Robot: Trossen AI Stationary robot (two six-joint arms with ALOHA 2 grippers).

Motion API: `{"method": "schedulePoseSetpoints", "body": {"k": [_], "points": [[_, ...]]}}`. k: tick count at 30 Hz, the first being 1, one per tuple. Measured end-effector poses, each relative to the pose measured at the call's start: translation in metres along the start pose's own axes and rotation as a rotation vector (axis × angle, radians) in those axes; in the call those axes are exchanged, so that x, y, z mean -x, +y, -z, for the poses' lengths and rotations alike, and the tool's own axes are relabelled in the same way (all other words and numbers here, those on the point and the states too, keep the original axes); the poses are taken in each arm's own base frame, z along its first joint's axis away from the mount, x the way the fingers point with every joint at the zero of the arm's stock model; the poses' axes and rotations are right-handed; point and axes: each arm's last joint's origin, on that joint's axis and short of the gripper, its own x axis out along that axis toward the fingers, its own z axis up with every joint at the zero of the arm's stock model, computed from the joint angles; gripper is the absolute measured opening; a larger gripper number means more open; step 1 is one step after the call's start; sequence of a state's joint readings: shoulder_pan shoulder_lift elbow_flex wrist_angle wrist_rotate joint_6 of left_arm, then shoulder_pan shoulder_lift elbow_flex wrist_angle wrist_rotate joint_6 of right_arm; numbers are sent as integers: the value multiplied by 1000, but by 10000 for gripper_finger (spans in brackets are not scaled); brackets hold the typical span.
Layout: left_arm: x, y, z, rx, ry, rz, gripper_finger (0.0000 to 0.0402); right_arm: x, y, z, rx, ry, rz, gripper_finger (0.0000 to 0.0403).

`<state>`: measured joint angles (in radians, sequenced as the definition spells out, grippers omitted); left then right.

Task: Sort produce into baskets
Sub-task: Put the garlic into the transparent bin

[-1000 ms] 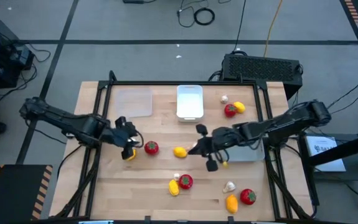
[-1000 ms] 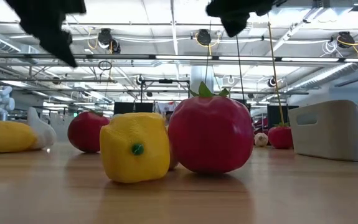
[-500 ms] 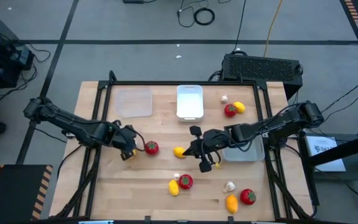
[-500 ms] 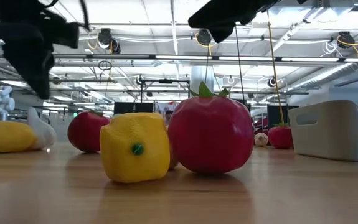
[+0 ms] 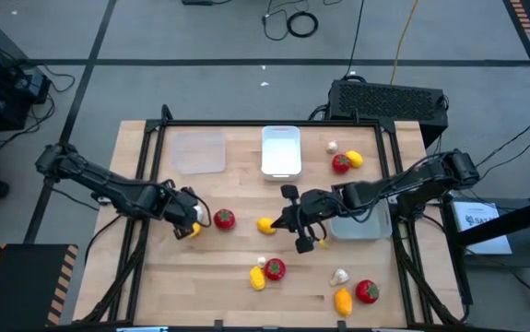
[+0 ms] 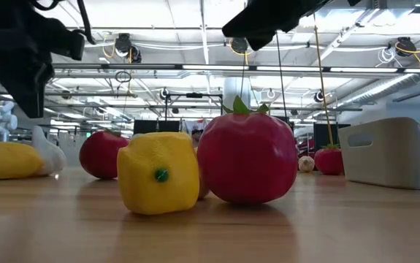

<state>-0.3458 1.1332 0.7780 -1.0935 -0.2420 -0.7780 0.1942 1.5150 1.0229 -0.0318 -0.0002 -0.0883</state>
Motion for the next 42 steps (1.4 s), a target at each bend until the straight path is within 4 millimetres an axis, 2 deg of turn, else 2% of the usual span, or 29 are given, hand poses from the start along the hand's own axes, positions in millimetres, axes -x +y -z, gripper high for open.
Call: {"method": "schedulePoseSetpoints", "body": {"k": [7,21,30,34,42], "points": [[-4,-8,-3,-13,-22,7,175,0,-4,2,-46,15,9,0],[-29,-20,-6,-84,69,-110,175,0,-3,3,-51,27,7,0],[-31,-19,-7,-91,57,-154,171,0,-3,3,-51,28,7,0],[-30,-18,-5,-90,70,-166,138,0,-3,3,-52,28,7,0],[-30,-18,-6,-91,62,-172,23,0,-3,3,-51,28,7,0]]}}
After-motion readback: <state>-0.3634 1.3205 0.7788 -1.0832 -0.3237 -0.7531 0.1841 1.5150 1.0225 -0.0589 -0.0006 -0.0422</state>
